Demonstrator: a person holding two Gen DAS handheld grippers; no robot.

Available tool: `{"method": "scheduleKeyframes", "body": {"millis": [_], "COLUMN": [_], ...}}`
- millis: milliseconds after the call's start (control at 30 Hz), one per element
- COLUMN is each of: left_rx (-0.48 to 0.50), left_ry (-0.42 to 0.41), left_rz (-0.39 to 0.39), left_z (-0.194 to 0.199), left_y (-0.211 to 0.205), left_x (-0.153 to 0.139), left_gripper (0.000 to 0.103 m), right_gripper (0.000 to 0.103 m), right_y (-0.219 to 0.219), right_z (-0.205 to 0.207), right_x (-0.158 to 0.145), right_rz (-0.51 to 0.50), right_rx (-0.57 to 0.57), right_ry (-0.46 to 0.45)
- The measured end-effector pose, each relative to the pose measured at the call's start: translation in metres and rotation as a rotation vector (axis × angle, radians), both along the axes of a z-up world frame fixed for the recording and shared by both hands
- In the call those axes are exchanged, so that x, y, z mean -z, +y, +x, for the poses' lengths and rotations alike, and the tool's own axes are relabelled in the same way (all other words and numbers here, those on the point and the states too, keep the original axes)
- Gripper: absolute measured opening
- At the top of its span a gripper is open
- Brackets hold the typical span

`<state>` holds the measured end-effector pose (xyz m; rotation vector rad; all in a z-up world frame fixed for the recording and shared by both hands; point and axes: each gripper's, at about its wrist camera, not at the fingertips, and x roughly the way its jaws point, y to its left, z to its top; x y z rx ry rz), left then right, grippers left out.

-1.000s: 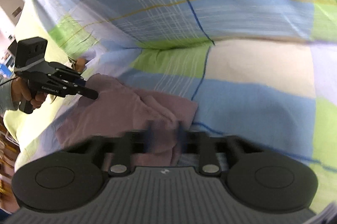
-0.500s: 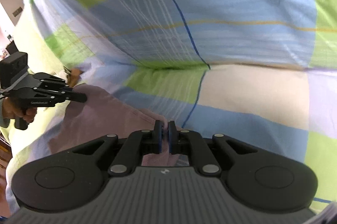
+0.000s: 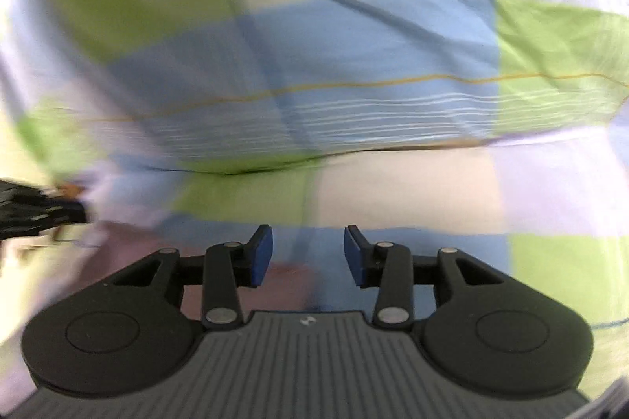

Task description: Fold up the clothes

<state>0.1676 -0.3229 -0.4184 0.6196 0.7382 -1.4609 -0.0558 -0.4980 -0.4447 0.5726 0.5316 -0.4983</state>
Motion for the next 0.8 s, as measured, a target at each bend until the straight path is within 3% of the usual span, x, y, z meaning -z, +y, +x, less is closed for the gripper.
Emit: {"method": "scheduleKeyframes", "body": {"millis": [100,200,333,433,533,600,700,733,800], "left_rx": [0.051,-0.028,-0.136,-0.129,-0.029,0.027,-0.012,-0.017,-0.014], "left_ry": [-0.074,-0.06,-0.129,-0.093,-0.031,-0.053,-0.071,-0.064,-0.06], "left_rz": [0.057,0.06,-0.001,0.005,0.01,0.024,0.072,0.055,0.038], "left_z": [-0.008,0.008,0.008,-0.009,-0.053,-0.079,-0.08,-0.075,-0.07], "left_y": [-0.019,-0.026,-0.009,0.008,0.03,0.042,0.052,0.056,0.058], "left_x": [0.029,0.039,0.006,-0.013,-0.022,-0.009,0.031,0.04,0.034], "left_gripper": [0.022,0.017,0.016,0.016,0.026,0.03,0.031,0.031,0.029], "right_gripper": [0.027,0.016,0.021,0.022,0.022,0.02,0.02,0.02,0.021], "right_y": [0.01,0.002,-0.011,0.008,0.042,0.069,0.104,0.109,0.115], "right_z": [0.013,0.02,-0.001,-0.03,-0.041,-0.041,-0.038,-0.037,-0.036], "right_x": [0.019,0.042,0.033,0.005,-0.009,-0.01,0.008,0.022,0.047], "right_rz": [0.063,0.069,0.022,0.01,0.008,0.0,-0.002,-0.003,-0.016], "right_rx": [-0.075,-0.036,0.176,0.257,0.206,0.145,0.099,0.115,0.15], "right_ry": [0.025,0.075,0.077,0.014,-0.035,-0.044,0.017,0.053,0.107]}}
